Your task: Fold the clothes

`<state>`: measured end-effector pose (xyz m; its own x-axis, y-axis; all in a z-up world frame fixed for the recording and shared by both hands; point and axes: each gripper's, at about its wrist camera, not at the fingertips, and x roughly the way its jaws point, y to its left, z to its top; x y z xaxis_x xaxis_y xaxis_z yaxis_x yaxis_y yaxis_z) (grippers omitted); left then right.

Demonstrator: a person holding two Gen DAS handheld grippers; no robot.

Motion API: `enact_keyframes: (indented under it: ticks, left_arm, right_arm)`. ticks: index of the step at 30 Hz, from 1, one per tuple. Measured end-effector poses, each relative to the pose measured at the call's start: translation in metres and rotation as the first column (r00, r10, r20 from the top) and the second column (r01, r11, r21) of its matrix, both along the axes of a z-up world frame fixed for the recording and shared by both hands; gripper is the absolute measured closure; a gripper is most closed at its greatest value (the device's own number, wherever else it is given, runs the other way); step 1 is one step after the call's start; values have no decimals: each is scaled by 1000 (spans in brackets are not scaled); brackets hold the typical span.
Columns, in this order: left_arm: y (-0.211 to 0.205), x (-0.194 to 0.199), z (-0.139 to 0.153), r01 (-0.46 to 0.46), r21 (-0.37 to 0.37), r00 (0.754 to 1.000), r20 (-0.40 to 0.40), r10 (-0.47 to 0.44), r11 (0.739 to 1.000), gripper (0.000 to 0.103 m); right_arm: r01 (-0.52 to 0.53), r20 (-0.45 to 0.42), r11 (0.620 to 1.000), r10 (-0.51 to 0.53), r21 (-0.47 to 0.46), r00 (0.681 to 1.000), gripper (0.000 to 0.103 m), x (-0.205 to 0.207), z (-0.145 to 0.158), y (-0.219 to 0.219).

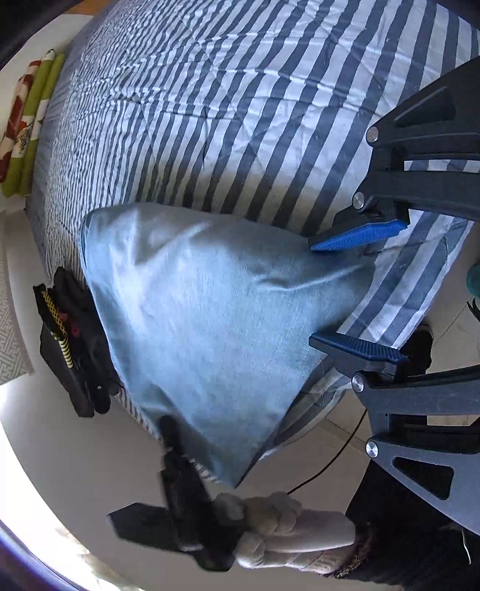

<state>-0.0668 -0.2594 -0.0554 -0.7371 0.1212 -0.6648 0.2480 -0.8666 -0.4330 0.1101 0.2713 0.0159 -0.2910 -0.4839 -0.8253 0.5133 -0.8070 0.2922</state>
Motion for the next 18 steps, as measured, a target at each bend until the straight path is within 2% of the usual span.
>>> enact_keyframes:
  ticks: [2,4,5,6,9,13,16,18]
  left_arm:
    - [-8,-7,-13,-51,-67,994,96,58,996,92]
    - [-16,-12,-29,-68,-70,976,202,81,995,90]
    - [-18,-12,-30,-70,-73,971,223,85,995,85]
    - [-19,-8,-26,-75,-76,972,218,90,994,80]
    - [-13,-14,4,-81,-119,977,187,103,990,74]
    - [23,-46,40,36,-177,984,176,-4,984,59]
    - [55,-69,40,109,-134,977,195,-82,985,57]
    - [77,-77,24,157,-106,967,218,-131,982,57]
  right_arm:
    - [-39,-6,999,39,-6,999,61,4,0,-4]
    - [-77,-20,997,77,9,997,61,8,-1,-5]
    - [-104,-27,994,104,14,994,61,10,0,-5]
    - [-122,-26,992,122,13,992,61,10,-1,-2]
    - [-150,-26,988,149,-39,988,61,1,9,15]
    - [-104,-21,982,102,-160,995,61,-34,21,40]
    - [-34,-2,965,34,-259,999,61,-63,18,64]
    - [30,36,948,-20,-318,999,61,-78,8,83]
